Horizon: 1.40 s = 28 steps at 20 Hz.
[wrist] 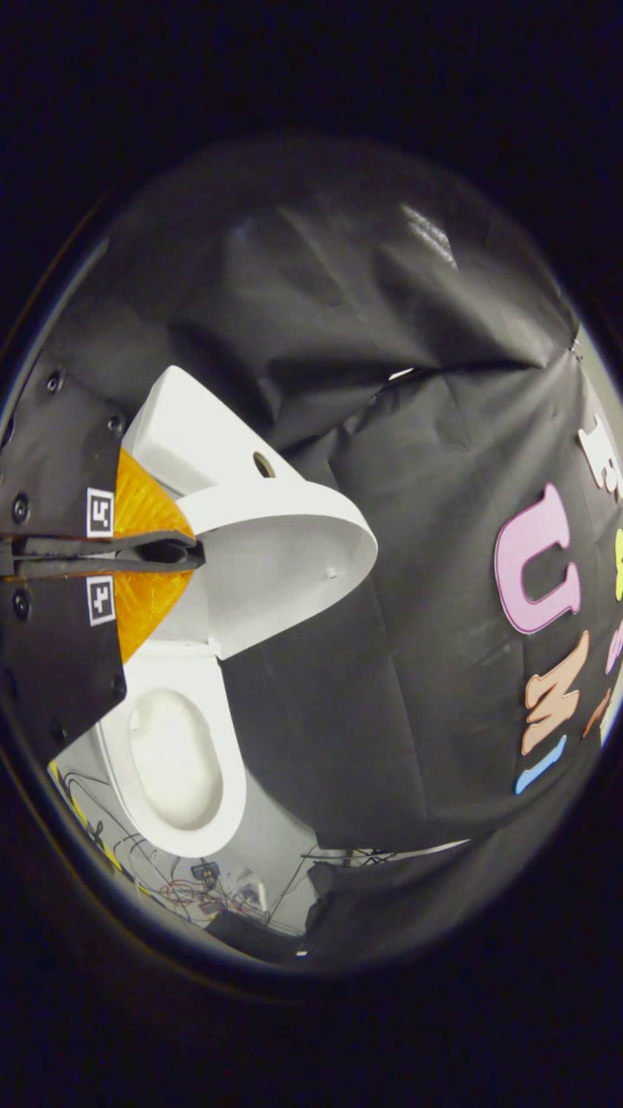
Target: Open the toilet lid.
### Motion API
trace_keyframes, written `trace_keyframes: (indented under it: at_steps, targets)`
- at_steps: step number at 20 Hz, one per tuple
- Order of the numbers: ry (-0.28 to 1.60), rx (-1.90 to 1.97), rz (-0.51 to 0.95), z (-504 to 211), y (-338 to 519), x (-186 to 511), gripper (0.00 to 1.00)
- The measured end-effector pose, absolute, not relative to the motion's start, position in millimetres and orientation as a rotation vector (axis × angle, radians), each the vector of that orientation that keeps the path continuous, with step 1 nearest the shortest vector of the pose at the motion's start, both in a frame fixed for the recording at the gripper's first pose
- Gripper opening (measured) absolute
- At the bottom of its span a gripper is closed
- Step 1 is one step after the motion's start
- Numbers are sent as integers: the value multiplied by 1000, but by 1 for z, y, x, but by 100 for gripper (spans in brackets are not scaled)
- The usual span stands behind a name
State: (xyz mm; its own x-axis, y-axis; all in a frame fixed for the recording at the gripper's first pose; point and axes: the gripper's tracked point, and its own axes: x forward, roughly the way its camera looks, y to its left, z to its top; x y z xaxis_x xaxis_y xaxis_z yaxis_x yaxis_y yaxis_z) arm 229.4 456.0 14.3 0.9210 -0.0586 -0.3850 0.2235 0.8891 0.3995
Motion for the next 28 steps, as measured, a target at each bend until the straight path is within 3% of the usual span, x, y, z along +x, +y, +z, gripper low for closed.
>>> trace_keyframes:
  at_steps: [6, 8, 13, 15, 16, 20, 28]
  targets:
    - [342, 357, -137, 16, 472, 236, 2]
    - [314, 376, -145, 14, 474, 238, 16]
    - [291, 415, -120, 14, 484, 239, 16]
    - [279, 416, -93, 17, 487, 238, 30]
    - [271, 409, -76, 17, 491, 237, 30]
    - [298, 319, -69, 7, 489, 226, 99]
    - [306, 276, -18, 12, 487, 187, 99]
